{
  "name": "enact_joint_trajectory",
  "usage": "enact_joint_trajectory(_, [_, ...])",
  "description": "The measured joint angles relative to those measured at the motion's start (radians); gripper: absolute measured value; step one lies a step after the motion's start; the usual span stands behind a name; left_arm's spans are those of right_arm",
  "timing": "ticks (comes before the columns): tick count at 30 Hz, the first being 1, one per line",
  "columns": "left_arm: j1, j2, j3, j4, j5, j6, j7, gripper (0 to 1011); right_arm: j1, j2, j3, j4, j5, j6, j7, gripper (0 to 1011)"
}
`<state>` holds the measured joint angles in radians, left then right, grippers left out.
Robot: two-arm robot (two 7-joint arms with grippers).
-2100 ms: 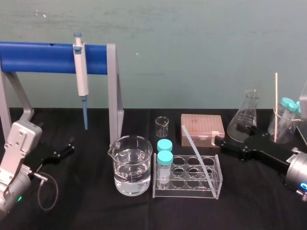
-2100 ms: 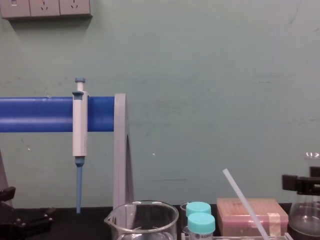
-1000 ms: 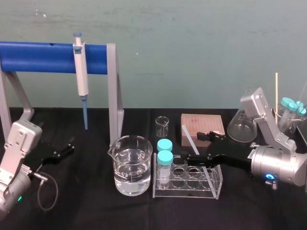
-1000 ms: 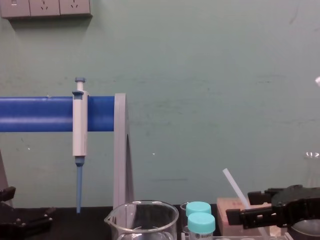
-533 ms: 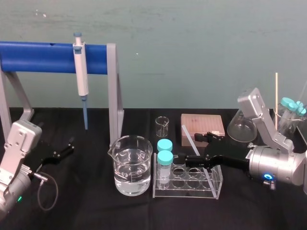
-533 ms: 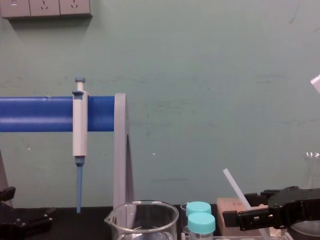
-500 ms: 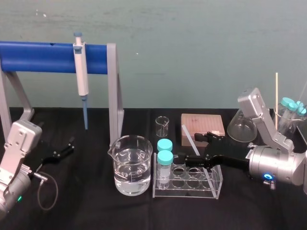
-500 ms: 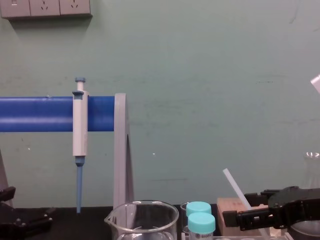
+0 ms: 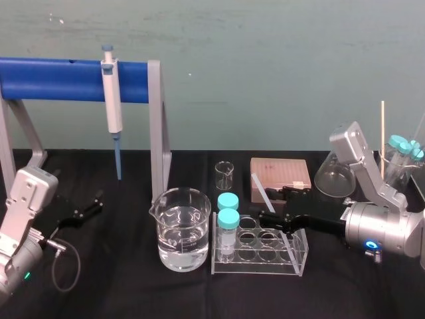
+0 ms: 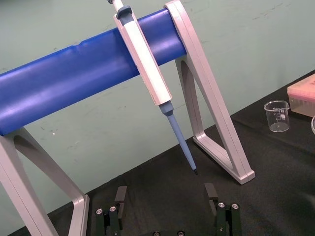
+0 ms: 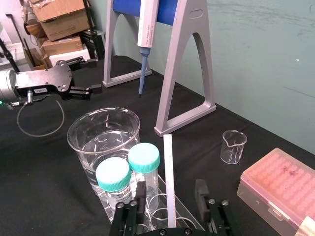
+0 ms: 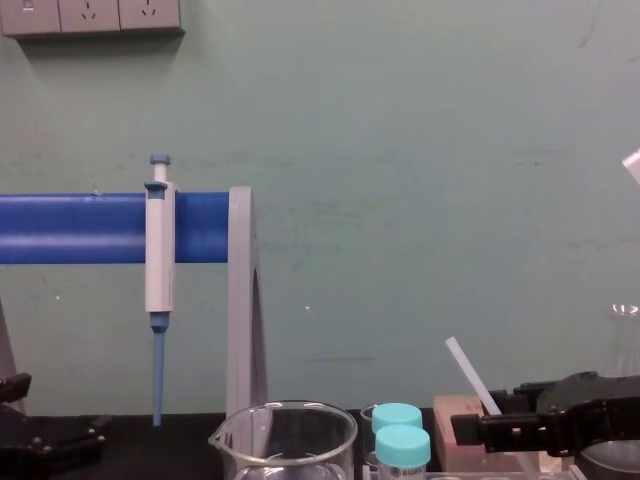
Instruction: Pick up the stirring rod with one hand, then place it down.
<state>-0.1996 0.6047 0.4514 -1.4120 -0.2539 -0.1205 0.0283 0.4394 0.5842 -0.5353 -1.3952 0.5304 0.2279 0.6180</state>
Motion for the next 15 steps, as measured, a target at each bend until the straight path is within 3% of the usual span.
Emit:
enact_joint_trajectory(3, [0.0, 0.0, 0.0, 0.0, 0.0, 0.0, 0.0, 1000, 0.0, 0.0, 0.0, 0.0, 0.0, 0.0, 0.0, 596])
enact_joint_trajectory(4, [0.0, 0.0, 0.0, 0.0, 0.0, 0.0, 0.0, 1000, 0.0, 0.0, 0.0, 0.0, 0.0, 0.0, 0.0, 527])
enact_joint_trajectory(6, [0.0, 0.0, 0.0, 0.0, 0.0, 0.0, 0.0, 1000, 0.0, 0.0, 0.0, 0.0, 0.0, 0.0, 0.0, 509])
enact_joint_trajectory(8, [0.0, 0.0, 0.0, 0.0, 0.0, 0.0, 0.0, 1000, 0.0, 0.0, 0.001, 0.0, 0.0, 0.0, 0.0, 404])
enact_joint_trajectory(15, [0.0, 0.0, 0.0, 0.0, 0.0, 0.0, 0.0, 1000, 0.0, 0.0, 0.001, 0.0, 0.0, 0.0, -0.001, 190])
